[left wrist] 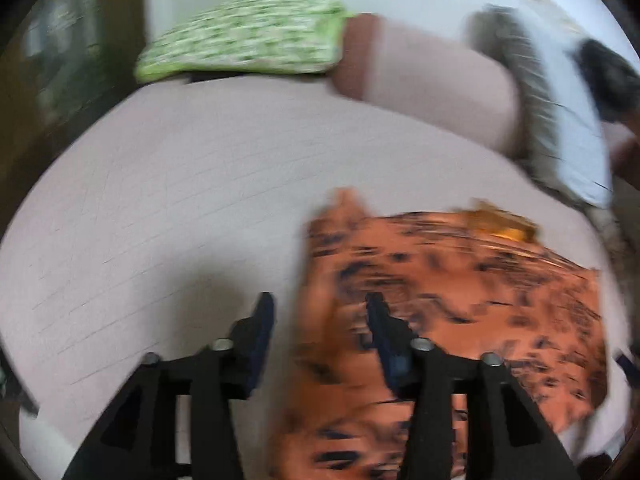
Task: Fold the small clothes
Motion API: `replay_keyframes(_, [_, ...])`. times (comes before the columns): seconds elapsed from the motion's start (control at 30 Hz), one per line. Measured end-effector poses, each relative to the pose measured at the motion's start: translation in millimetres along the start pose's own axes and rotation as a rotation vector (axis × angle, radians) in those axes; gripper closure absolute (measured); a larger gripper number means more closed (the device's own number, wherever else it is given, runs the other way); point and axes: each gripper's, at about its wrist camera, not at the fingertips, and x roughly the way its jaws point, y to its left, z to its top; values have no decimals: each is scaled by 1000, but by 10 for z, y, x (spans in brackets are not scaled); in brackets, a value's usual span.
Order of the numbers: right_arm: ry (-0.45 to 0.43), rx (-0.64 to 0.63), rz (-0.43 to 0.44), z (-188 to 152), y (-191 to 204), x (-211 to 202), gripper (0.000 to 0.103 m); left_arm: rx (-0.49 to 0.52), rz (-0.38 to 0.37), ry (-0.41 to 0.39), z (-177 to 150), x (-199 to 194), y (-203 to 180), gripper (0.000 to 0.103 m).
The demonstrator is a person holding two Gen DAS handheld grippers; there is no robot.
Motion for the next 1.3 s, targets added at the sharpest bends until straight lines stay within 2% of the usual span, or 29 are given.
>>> replay_keyframes(0.07, [12, -14, 7, 134, 27, 170, 30, 35, -59, 27, 45, 163, -190, 46])
replay_keyframes(0.1, [21, -5, 1, 170, -23, 254, 30, 38, -42, 60, 9, 292, -179, 46])
replay_keyframes(0.13, [38, 22, -24, 199, -122, 354, 30, 17, 26, 123, -8, 521, -128, 46])
replay_keyframes(0.17, [58, 87, -68, 217, -266, 462, 30, -5, 65, 160, -35, 656, -71, 40])
replay_keyframes(0.2, [59, 183, -34, 216, -440, 506, 31, -49, 45, 174, -55, 755, 38, 37])
replay_keyframes(0.23, [27, 246, 20, 213, -516, 444, 31, -87, 15, 157, -48, 737, 109, 37])
replay_keyframes(0.27, [24, 251, 21, 217, -492, 382, 31, -94, 20, 160, -16, 679, 116, 38])
replay_keyframes(0.3, [15, 230, 11, 220, -435, 318, 31, -94, 36, 148, 15, 604, 102, 38])
replay_keyframes(0.4, [-17, 142, 46, 198, -266, 202, 29, -60, 19, 29, 60, 371, 44, 37])
replay_keyframes(0.43, [-7, 133, 39, 185, -283, 246, 26, -35, 47, 23, 49, 394, 8, 36])
replay_keyframes(0.47, [39, 141, -25, 170, -377, 383, 24, -1, 106, 81, 14, 544, -13, 36])
replay_keyframes(0.5, [70, 179, -43, 154, -482, 454, 24, -1, 132, 160, -34, 705, 23, 33])
replay_keyframes(0.57, [9, 251, -14, 132, -484, 259, 26, -90, 91, 154, -40, 638, 146, 34])
replay_keyframes(0.6, [-4, 231, -23, 128, -409, 168, 26, -109, 92, 144, -22, 539, 170, 34])
replay_keyframes(0.67, [-50, 152, -27, 75, -222, -75, 26, -92, 93, 68, 1, 262, 146, 34])
replay_keyframes(0.73, [-85, 133, -24, -108, -122, -326, 26, -71, 79, 16, -46, 38, 79, 34])
replay_keyframes(0.83, [-74, 258, -5, -437, -305, -512, 24, -42, 31, -19, -315, -226, -124, 32])
replay_keyframes(0.93, [-7, 410, 17, -795, -580, -460, 24, 1, -7, -27, -542, -223, -264, 32])
replay_keyframes(1.03, [15, 501, 18, -958, -758, -358, 24, 71, -23, 10, -696, -57, -570, 32])
replay_keyframes(1.17, [-29, 511, 60, -894, -746, -244, 24, 107, -33, 18, -784, -28, -808, 32])
replay_keyframes(1.3, [-25, 499, 40, -799, -717, -91, 24, 112, -29, 11, -760, -55, -939, 32])
